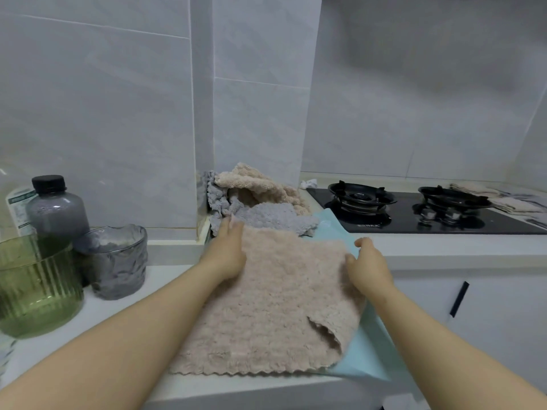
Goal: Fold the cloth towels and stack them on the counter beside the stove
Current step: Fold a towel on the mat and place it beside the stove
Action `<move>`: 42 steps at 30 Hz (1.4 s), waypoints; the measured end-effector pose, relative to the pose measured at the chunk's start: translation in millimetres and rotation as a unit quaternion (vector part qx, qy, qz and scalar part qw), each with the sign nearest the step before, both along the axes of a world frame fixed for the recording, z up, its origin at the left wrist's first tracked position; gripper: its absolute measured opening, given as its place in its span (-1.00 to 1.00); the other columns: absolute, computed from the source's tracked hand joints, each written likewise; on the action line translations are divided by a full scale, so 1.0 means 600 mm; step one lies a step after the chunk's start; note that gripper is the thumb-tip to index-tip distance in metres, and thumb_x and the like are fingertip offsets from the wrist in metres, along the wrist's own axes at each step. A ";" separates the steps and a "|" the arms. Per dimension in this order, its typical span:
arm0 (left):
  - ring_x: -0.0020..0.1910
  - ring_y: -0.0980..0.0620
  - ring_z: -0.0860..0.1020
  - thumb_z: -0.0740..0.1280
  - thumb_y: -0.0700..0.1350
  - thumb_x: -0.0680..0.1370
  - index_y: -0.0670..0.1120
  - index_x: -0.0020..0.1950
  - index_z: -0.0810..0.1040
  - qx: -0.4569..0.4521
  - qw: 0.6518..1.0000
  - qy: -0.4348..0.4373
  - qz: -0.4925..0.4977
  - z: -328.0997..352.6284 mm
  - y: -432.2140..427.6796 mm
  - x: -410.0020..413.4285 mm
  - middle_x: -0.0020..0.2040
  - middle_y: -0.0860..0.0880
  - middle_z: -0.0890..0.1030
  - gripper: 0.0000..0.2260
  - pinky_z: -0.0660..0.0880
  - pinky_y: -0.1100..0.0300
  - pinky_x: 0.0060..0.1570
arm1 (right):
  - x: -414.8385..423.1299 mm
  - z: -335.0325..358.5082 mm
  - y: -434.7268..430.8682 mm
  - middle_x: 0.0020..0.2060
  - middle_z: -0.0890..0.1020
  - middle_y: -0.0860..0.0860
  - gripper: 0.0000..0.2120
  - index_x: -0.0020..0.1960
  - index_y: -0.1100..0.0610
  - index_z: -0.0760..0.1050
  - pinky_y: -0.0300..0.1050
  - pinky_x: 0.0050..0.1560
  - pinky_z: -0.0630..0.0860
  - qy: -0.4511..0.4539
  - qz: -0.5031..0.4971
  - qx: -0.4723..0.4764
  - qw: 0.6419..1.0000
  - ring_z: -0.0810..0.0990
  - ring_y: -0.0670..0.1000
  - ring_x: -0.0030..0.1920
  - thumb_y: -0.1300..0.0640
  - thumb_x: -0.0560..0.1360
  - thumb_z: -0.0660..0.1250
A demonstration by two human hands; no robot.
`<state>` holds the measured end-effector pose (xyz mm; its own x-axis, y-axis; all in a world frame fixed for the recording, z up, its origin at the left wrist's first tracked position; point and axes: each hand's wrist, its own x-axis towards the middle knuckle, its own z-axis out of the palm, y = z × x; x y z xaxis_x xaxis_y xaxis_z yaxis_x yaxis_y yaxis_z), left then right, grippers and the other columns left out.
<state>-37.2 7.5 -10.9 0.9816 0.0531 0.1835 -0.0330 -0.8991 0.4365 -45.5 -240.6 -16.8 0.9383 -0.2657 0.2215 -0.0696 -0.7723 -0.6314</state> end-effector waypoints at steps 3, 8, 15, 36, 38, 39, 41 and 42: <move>0.49 -0.22 0.01 0.13 -0.21 0.56 -0.01 0.50 0.10 0.102 0.995 0.024 -0.002 -0.031 -0.007 -0.018 0.54 -0.10 -0.20 -0.49 0.19 -0.05 0.40 | -0.022 -0.010 0.008 0.34 0.41 0.08 -0.61 0.38 0.05 0.31 0.03 0.26 0.33 0.034 0.023 -0.104 0.994 0.35 0.18 0.31 0.10 0.56 0.15; 0.29 -0.08 0.36 0.19 -0.12 0.57 0.01 0.20 0.52 0.079 0.990 -0.084 -0.078 -0.058 0.000 -0.071 0.29 -0.04 0.41 -0.76 0.37 0.08 0.22 | -0.080 -0.007 0.031 -0.21 0.64 -0.11 -0.92 -0.13 -0.12 0.53 -0.08 0.05 0.46 0.057 0.177 -0.043 0.982 0.56 -0.03 -0.07 0.02 0.49 0.28; 0.03 0.12 0.49 0.28 -0.13 0.53 0.00 0.04 0.60 0.032 0.982 -0.107 -0.150 -0.065 0.035 -0.159 -0.01 0.08 0.57 -0.85 0.40 0.29 0.08 | -0.140 -0.021 0.019 -0.06 0.59 -0.14 -0.85 -0.22 -0.27 0.50 -0.03 0.23 0.40 0.067 0.291 -0.060 0.953 0.50 -0.06 0.08 -0.01 0.44 0.34; -0.01 0.11 0.53 0.35 0.11 0.45 0.15 0.06 0.49 0.109 0.980 0.013 -0.166 -0.006 0.052 -0.274 -0.01 0.15 0.59 -0.79 0.43 0.27 -0.01 | -0.220 -0.018 -0.047 -0.31 0.40 0.02 -0.89 -0.17 0.15 0.34 -0.16 -0.31 0.20 0.027 0.145 0.255 0.956 0.32 -0.02 -0.31 0.31 0.48 0.22; 0.10 0.07 0.52 0.36 0.20 0.42 0.12 0.22 0.42 0.182 0.968 0.029 -0.170 -0.006 0.043 -0.274 0.12 0.10 0.56 -0.58 0.40 0.23 0.05 | -0.219 -0.017 -0.045 -0.30 0.42 0.02 -0.90 -0.16 0.16 0.33 -0.16 -0.31 0.22 0.027 0.141 0.258 0.955 0.33 -0.02 -0.30 0.29 0.49 0.22; 0.10 0.04 0.51 0.36 0.21 0.42 0.10 0.25 0.40 0.219 0.961 0.028 -0.167 -0.005 0.037 -0.274 0.12 0.07 0.56 -0.54 0.38 0.22 0.01 | -0.217 -0.017 -0.044 -0.29 0.42 0.03 -0.91 -0.15 0.16 0.33 -0.16 -0.31 0.22 0.027 0.138 0.260 0.955 0.34 -0.01 -0.29 0.29 0.50 0.22; 0.00 0.02 0.50 0.32 0.17 0.45 0.07 0.22 0.43 0.237 0.959 0.023 -0.156 0.000 0.028 -0.273 0.01 0.05 0.55 -0.61 0.33 0.22 -0.11 | -0.213 -0.020 -0.044 -0.26 0.42 0.06 -0.91 -0.15 0.17 0.34 -0.14 -0.28 0.23 0.030 0.132 0.260 0.956 0.35 0.01 -0.26 0.29 0.49 0.22; -0.06 0.02 0.47 0.29 0.13 0.47 0.06 0.18 0.46 0.228 0.962 0.022 -0.151 0.004 0.027 -0.273 -0.04 0.05 0.54 -0.68 0.33 0.22 -0.13 | -0.212 -0.022 -0.044 -0.25 0.43 0.07 -0.92 -0.15 0.17 0.35 -0.12 -0.26 0.24 0.033 0.130 0.261 0.956 0.35 0.02 -0.24 0.29 0.48 0.23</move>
<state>-200.8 23.5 -8.7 0.9471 -0.3116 0.0771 -0.3130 -0.9497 0.0063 -172.7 -267.0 -29.7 0.9950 -0.0800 0.0598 0.0281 -0.3503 -0.9362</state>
